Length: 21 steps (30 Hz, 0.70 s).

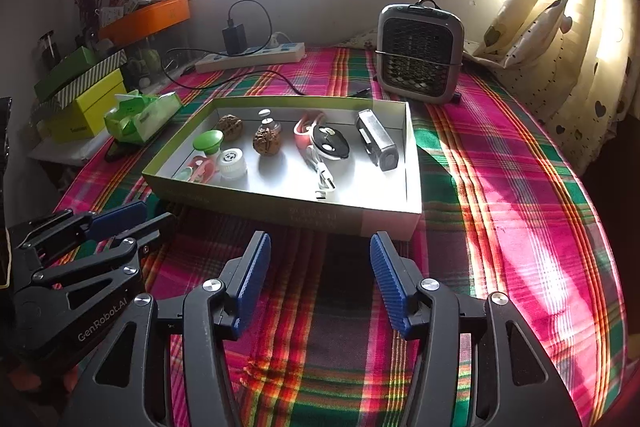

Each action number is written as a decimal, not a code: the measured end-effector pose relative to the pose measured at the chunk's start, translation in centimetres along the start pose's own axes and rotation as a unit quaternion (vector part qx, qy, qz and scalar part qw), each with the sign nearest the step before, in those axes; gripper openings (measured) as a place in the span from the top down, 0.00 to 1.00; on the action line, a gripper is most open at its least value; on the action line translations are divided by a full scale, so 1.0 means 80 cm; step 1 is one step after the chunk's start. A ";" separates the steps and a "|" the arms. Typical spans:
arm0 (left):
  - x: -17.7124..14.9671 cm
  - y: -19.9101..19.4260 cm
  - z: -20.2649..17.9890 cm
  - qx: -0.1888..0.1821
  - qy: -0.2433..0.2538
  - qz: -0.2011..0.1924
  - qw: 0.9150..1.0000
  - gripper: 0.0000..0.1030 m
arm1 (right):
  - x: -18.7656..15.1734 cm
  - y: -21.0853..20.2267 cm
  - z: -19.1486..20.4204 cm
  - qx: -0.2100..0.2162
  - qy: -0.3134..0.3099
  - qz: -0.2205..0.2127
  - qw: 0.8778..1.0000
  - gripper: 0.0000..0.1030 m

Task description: Organize objects

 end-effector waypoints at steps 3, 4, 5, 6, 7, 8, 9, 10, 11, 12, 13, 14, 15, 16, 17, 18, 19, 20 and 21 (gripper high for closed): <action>-0.011 0.005 0.001 0.004 -0.008 0.016 1.000 0.70 | -0.011 0.004 0.002 -0.006 -0.002 0.014 1.000 0.46; -0.014 0.006 0.002 0.005 -0.008 0.018 1.000 0.70 | -0.014 0.005 0.002 -0.007 0.000 0.019 1.000 0.46; -0.017 0.005 0.001 0.005 -0.008 0.018 1.000 0.70 | -0.017 0.006 0.002 -0.008 0.001 0.021 1.000 0.46; -0.019 0.005 0.001 0.005 -0.007 0.018 1.000 0.70 | -0.020 0.006 0.001 -0.008 0.003 0.023 1.000 0.46; -0.021 0.005 0.001 0.006 -0.008 0.019 1.000 0.70 | -0.022 0.007 0.001 -0.011 0.004 0.025 1.000 0.46; -0.023 0.005 0.001 0.007 -0.008 0.020 1.000 0.70 | -0.024 0.007 0.000 -0.013 0.005 0.027 1.000 0.46; -0.026 0.005 0.001 0.008 -0.008 0.021 1.000 0.70 | -0.026 0.008 0.000 -0.014 0.007 0.029 0.999 0.46; -0.028 0.005 0.002 0.010 -0.009 0.023 1.000 0.70 | -0.029 0.009 -0.001 -0.015 0.008 0.032 0.999 0.46; -0.031 0.006 0.004 0.011 -0.010 0.024 1.000 0.70 | -0.031 0.009 -0.001 -0.015 0.010 0.034 0.999 0.46; -0.033 0.005 0.004 0.013 -0.008 0.018 1.000 0.70 | -0.033 0.009 -0.001 -0.016 0.011 0.035 0.999 0.46; -0.034 0.004 0.005 0.016 -0.008 0.017 1.000 0.70 | -0.034 0.009 -0.002 -0.018 0.012 0.036 0.999 0.46; -0.035 0.004 0.006 0.015 -0.011 0.017 1.000 0.70 | -0.036 0.009 -0.002 -0.020 0.012 0.038 0.999 0.45; -0.035 0.003 0.006 0.013 -0.015 0.018 1.000 0.70 | -0.038 0.010 -0.001 -0.021 0.011 0.041 0.999 0.45; -0.036 0.003 0.006 0.014 -0.016 0.016 1.000 0.70 | -0.040 0.012 -0.001 -0.022 0.011 0.044 0.999 0.45; -0.037 0.002 0.006 0.015 -0.017 0.014 1.000 0.70 | -0.041 0.012 -0.001 -0.023 0.011 0.047 0.999 0.44; -0.039 0.001 0.005 0.017 -0.017 0.012 1.000 0.69 | -0.043 0.013 0.000 -0.022 0.011 0.049 0.998 0.44; -0.040 0.000 0.004 0.020 -0.015 0.010 1.000 0.69 | -0.044 0.012 0.000 -0.024 0.009 0.047 0.999 0.43; -0.040 0.000 0.004 0.021 -0.015 0.008 1.000 0.69 | -0.045 0.012 0.001 -0.027 0.009 0.047 0.998 0.42; -0.041 -0.001 0.004 0.022 -0.016 0.007 1.000 0.69 | -0.046 0.011 0.001 -0.027 0.008 0.046 0.999 0.42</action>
Point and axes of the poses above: each gripper's, at about its wrist camera, not at the fingertips, and y roughly the way its jaws point, z to its left, x to its top, the point moved 3 cm from there along y, roughly the way its jaws point, and after that the axes turned 5 degrees about -y, right-handed, at the moved point
